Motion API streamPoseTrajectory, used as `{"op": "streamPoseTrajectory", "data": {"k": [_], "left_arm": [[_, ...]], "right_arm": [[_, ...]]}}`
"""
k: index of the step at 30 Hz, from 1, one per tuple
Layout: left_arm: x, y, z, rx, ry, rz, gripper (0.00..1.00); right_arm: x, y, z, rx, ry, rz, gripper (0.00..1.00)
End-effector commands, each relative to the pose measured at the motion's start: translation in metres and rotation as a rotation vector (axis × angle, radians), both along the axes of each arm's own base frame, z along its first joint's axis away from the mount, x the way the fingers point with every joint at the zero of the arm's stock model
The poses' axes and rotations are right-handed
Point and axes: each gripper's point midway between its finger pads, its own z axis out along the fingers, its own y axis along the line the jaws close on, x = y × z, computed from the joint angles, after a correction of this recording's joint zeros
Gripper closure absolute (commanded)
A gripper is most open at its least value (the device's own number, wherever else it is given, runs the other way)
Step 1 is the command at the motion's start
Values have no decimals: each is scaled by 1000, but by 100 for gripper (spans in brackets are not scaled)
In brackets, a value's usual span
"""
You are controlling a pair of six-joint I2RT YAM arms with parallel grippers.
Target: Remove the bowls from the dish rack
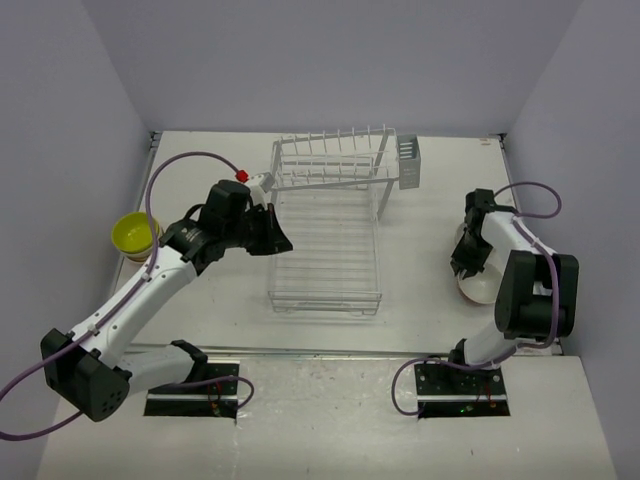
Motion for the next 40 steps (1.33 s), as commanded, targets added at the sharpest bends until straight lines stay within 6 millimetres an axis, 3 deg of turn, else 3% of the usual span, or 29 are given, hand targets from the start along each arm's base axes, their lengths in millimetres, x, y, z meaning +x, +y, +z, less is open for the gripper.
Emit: {"op": "streamPoseTrajectory", "data": {"k": [1,6,12,17,20,21,23,25,29,30,31,34,40], "left_arm": [[2,-2,11,13,-34,-41,95],[3,-3,7,18,-21,-46,91],[5,-9,1,1,-4,-54,89],[14,-7,8,11,-34,-20,78],[18,-4,14,19,-64,-6,74],[18,-3,18,16,-76,-4,70],[19,-1,20,19,-90,8,64],[18,1,21,16,-105,18,54],[15,8,20,23,-115,41,37],[13,9,20,17,-120,45,5],[11,11,19,17,-120,49,0],[7,19,18,22,-127,82,0],[0,31,12,27,-128,136,0]], "right_arm": [[5,0,-7,13,-15,-28,74],[8,1,1,18,-75,-21,49],[22,7,35,48,-198,-17,42],[43,15,101,66,-375,22,33],[51,30,141,101,-488,91,18],[52,42,149,119,-513,148,1],[51,58,172,135,-586,218,1],[48,89,195,165,-672,356,1],[29,142,220,310,-781,541,1],[21,155,222,346,-788,581,1],[14,169,222,408,-796,632,1],[-7,194,224,485,-829,736,1],[-32,209,194,546,-742,821,1]]}}
